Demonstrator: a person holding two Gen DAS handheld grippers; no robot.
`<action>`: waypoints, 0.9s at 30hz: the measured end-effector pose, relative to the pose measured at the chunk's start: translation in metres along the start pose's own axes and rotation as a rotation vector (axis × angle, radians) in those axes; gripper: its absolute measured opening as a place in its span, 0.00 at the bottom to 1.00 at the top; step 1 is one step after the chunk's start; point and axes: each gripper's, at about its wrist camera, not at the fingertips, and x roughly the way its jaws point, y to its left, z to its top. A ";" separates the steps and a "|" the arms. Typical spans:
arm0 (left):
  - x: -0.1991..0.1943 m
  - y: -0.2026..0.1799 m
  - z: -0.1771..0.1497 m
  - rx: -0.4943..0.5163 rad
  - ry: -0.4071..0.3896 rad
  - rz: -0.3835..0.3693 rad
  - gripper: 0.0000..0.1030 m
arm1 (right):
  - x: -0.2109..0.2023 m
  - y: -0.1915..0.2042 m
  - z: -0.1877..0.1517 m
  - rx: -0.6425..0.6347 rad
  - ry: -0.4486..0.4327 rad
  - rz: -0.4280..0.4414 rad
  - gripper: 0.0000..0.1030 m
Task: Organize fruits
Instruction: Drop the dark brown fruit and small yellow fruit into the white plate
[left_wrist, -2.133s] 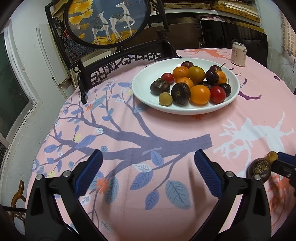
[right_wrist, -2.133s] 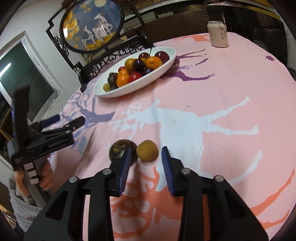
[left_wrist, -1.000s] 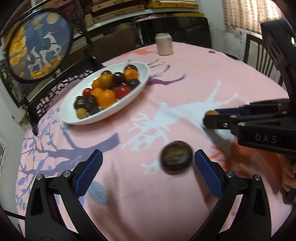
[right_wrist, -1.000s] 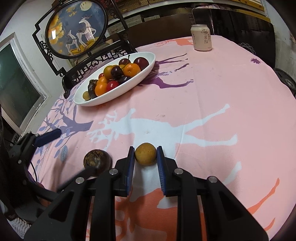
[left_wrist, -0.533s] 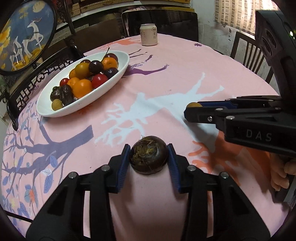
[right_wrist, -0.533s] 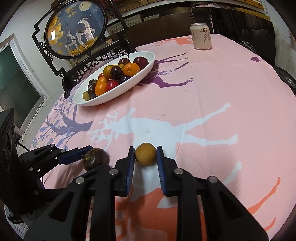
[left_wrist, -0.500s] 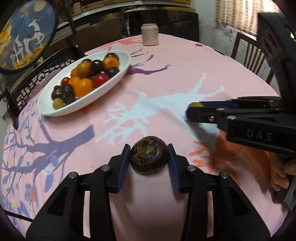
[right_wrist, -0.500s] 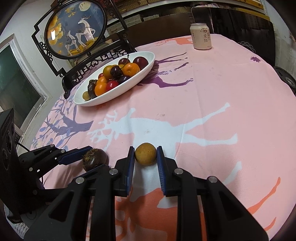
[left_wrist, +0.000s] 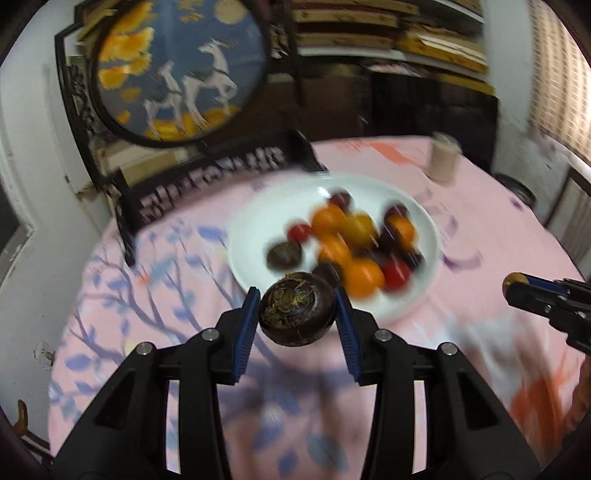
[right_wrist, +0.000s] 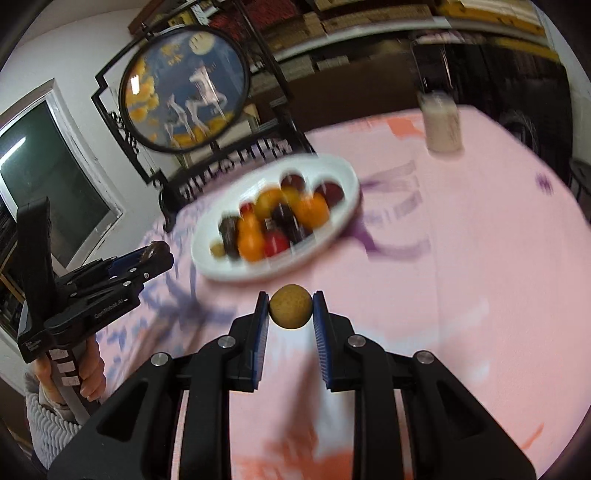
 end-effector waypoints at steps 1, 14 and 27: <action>0.005 0.003 0.009 -0.015 -0.005 0.006 0.41 | 0.005 0.003 0.008 -0.001 -0.005 0.006 0.24; 0.098 0.023 0.027 -0.117 0.091 -0.026 0.59 | 0.093 0.019 0.042 -0.056 0.006 -0.039 0.57; 0.043 0.003 0.001 -0.067 -0.018 0.080 0.94 | 0.050 0.015 0.031 -0.018 -0.042 -0.031 0.66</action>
